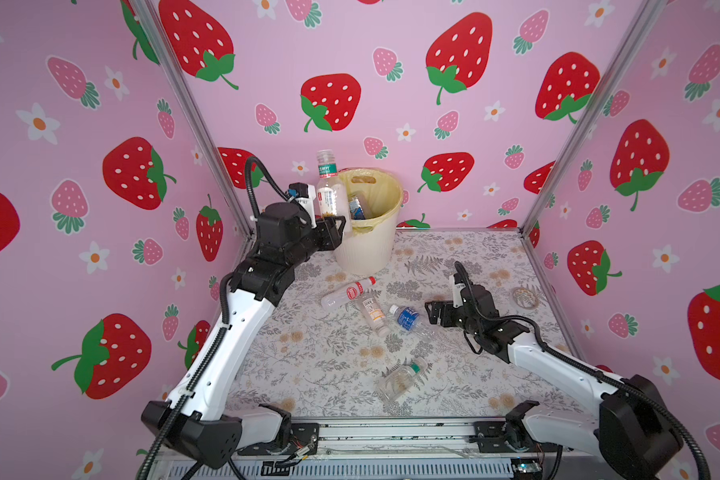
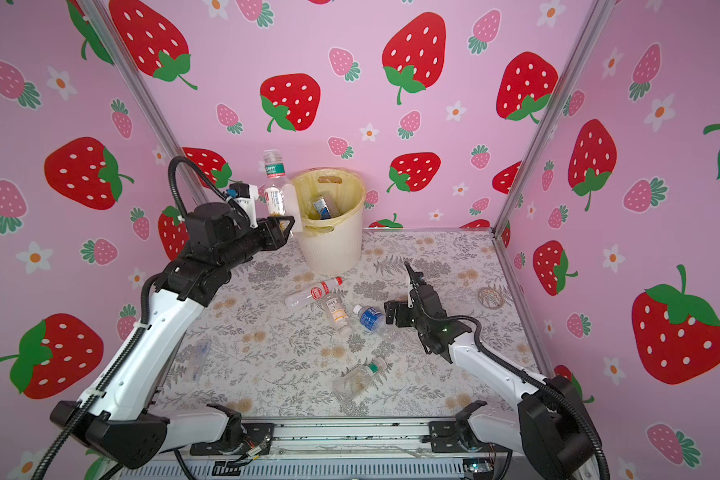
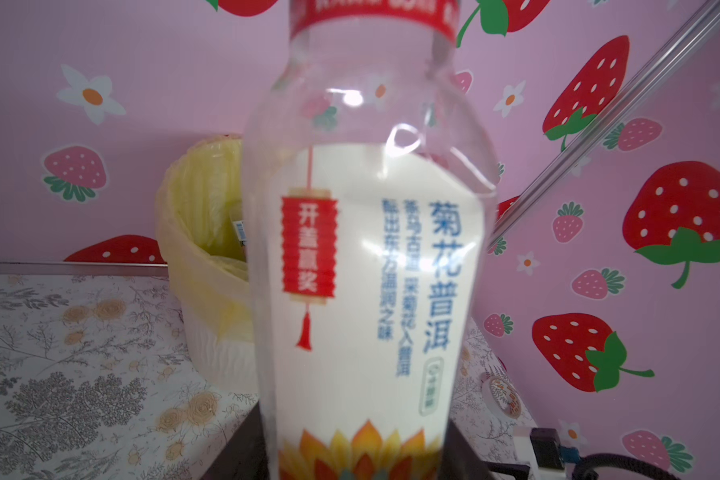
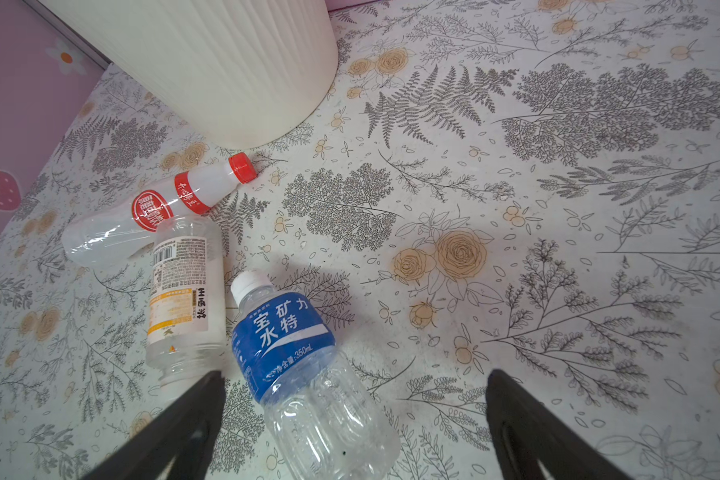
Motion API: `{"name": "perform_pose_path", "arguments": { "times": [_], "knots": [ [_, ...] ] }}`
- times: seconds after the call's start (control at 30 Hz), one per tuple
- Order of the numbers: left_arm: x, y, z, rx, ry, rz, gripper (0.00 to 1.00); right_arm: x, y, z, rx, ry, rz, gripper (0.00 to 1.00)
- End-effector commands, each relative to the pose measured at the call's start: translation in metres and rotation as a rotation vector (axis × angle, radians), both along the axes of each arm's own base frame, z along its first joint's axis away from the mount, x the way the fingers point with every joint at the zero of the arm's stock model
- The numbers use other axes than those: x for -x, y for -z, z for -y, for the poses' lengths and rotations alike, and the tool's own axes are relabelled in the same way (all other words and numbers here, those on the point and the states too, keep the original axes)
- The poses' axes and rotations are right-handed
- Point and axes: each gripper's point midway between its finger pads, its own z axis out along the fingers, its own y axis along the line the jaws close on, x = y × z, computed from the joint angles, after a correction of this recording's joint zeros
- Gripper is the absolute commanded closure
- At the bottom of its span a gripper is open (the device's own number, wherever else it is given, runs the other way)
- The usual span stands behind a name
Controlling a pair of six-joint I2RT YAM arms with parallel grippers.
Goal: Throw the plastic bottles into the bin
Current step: 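Lift the tea bottle with the left gripper and carry it over the bin, then open the left gripper above the bin to drop the tea bottle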
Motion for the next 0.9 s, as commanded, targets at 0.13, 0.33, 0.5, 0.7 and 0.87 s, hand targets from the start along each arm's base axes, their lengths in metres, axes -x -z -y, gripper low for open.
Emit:
{"name": "perform_pose_path", "arguments": {
  "times": [0.13, 0.33, 0.5, 0.7, 0.87],
  "knots": [
    [-0.103, 0.003, 0.018, -0.11, -0.038, -0.084, 0.21, -0.005, -0.023, -0.006, -0.059, 0.006, 0.019, 0.01],
    [-0.113, -0.007, 0.019, -0.101, -0.035, -0.057, 0.01, -0.003, -0.031, -0.002, -0.056, 0.013, 0.031, 0.01],
    [-0.075, -0.043, 0.007, -0.092, -0.036, 0.026, 0.01, -0.003, -0.025, 0.004, 0.005, 0.013, 0.025, 0.01],
    [-0.031, -0.039, -0.007, -0.157, -0.013, 0.013, 0.01, -0.006, -0.013, 0.002, 0.069, -0.015, -0.002, 0.01],
    [-0.014, 0.004, -0.029, -0.25, -0.074, -0.022, 0.01, -0.011, 0.005, 0.001, 0.151, -0.029, -0.059, 0.01]
  ]
}}
